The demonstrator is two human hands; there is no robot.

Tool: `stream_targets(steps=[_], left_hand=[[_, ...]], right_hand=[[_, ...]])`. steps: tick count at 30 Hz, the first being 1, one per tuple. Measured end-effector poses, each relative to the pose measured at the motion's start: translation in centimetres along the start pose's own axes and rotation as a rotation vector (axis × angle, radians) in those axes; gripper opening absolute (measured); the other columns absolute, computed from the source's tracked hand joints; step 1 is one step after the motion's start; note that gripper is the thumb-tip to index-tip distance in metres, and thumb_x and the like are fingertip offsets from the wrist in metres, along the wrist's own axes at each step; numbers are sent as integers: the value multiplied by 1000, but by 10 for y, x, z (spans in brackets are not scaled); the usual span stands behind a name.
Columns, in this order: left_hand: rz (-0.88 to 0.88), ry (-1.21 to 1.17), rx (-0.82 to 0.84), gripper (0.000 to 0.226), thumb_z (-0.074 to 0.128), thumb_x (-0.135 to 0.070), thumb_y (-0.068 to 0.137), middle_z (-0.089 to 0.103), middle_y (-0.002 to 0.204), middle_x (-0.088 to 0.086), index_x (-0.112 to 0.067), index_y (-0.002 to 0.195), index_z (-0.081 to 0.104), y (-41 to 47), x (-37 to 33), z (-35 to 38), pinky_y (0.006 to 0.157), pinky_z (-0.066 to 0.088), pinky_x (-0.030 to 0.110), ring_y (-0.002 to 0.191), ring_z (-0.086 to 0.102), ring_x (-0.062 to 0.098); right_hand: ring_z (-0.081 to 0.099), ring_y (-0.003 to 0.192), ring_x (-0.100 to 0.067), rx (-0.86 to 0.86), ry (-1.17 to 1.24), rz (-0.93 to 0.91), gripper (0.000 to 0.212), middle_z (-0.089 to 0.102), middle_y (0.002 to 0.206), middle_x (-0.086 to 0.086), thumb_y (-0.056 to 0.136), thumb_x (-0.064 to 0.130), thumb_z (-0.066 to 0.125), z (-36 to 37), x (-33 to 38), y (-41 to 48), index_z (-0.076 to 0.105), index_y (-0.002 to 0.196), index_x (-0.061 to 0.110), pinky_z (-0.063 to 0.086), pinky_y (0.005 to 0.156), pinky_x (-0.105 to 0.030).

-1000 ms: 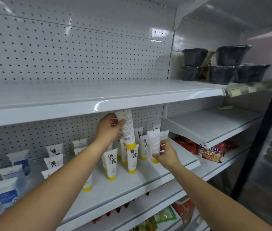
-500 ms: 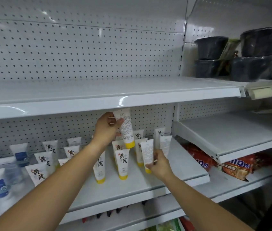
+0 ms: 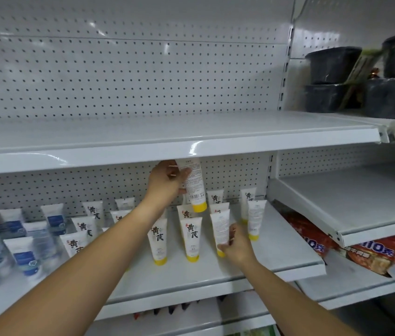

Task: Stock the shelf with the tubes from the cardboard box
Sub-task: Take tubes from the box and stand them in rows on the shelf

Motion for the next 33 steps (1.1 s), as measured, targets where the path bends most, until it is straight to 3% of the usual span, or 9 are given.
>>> stream_targets(steps=[10, 18, 22, 26, 28, 30, 33], left_hand=[[9, -46, 28, 24, 70, -16, 91, 70, 101, 7, -7, 111, 59, 3, 4, 4, 66, 63, 36, 89, 71, 18], [17, -29, 53, 26, 71, -18, 90, 70, 104, 11, -6, 111, 60, 7, 5, 11, 68, 63, 42, 92, 72, 23], [22, -21, 64, 26, 72, -19, 90, 70, 102, 10, -5, 110, 61, 10, 3, 19, 68, 63, 40, 91, 71, 23], [55, 6, 102, 21, 71, -20, 90, 70, 99, 5, -12, 107, 61, 13, 0, 42, 66, 63, 39, 89, 71, 22], [52, 7, 120, 28, 72, -20, 90, 69, 101, 7, -13, 113, 58, 13, -2, 59, 65, 63, 38, 89, 71, 23], [58, 2, 150, 37, 71, -18, 90, 69, 102, 11, -15, 121, 52, 11, -3, 80, 65, 63, 44, 89, 71, 26], [98, 19, 189, 37, 73, -19, 89, 69, 99, 11, -27, 118, 52, 8, -5, 110, 63, 62, 47, 86, 71, 26]], right_hand=[[62, 103, -15, 40, 18, 47, 51, 63, 112, 1, 76, 8, 78, -2, -16, -4, 45, 112, 21, 50, 91, -30], [64, 92, -14, 37, 6, 59, 60, 63, 102, 0, 71, 15, 84, -12, -24, -8, 45, 116, 20, 53, 83, -28], [63, 85, -17, -22, 70, 59, 59, 61, 103, -5, 72, 8, 81, -50, -24, -8, 50, 120, 22, 56, 90, -40], [63, 88, -13, -112, 135, -5, 48, 63, 101, 2, 82, 4, 73, -100, 5, -9, 51, 122, 19, 53, 80, -24], [64, 93, -16, -101, 197, -71, 43, 63, 105, 0, 84, 0, 70, -115, 23, -11, 54, 119, 19, 52, 77, -16], [65, 99, -24, -83, 278, -130, 43, 62, 115, -10, 83, -3, 70, -123, 34, -15, 57, 120, 15, 56, 80, -20], [66, 104, -23, -40, 364, -178, 56, 60, 120, -7, 79, 3, 78, -130, 41, -20, 56, 128, 17, 58, 86, -32]])
Point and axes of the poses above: each hand's wrist, its own y-axis towards the middle knuckle, its own z-axis out of the palm, x = y × z, the point moved 3 cm from there along y, towards the middle knuckle
